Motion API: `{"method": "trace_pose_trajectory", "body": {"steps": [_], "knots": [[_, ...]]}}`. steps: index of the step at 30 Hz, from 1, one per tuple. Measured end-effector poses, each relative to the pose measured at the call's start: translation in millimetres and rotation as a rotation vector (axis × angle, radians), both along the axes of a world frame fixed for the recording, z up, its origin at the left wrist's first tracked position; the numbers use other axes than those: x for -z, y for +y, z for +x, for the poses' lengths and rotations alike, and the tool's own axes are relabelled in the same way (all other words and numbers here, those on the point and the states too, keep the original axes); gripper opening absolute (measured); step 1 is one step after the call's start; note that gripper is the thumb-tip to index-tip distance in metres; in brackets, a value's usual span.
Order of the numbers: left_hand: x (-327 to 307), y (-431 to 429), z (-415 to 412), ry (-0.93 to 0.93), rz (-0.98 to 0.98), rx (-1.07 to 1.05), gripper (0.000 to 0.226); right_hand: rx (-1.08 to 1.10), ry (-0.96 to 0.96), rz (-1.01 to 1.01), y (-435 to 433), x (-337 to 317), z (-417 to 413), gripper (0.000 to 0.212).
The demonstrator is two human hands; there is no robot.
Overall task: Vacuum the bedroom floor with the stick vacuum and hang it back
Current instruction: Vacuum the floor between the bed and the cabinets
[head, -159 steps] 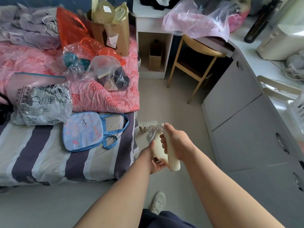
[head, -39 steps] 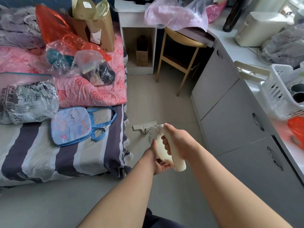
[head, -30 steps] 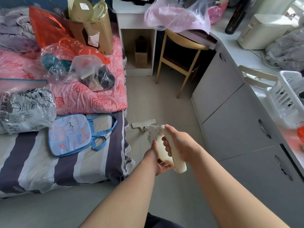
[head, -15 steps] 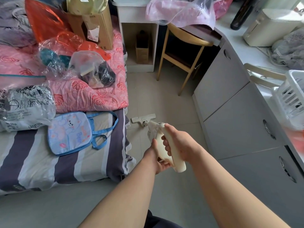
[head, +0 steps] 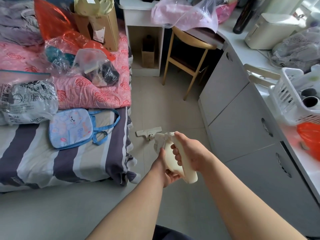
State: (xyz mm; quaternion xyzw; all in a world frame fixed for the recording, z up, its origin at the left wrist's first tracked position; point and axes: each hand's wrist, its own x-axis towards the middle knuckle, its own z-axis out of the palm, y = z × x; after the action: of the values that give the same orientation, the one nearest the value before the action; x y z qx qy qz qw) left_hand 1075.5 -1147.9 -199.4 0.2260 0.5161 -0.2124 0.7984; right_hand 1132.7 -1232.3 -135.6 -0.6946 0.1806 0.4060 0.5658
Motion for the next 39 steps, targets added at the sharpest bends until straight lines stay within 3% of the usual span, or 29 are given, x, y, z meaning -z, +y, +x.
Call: {"method": "trace_pose_trajectory", "body": {"steps": [19,39], "knots": [[-18,-108,-135,0.017,0.072,-0.046,0.059,0.020,0.066,0.125,-105,-1,-122,0.039],[-11,-143,-202,-0.028,0.023,-0.087,0.059,-0.106,-0.014,-0.032,-130,-5,-187,0.042]]}}
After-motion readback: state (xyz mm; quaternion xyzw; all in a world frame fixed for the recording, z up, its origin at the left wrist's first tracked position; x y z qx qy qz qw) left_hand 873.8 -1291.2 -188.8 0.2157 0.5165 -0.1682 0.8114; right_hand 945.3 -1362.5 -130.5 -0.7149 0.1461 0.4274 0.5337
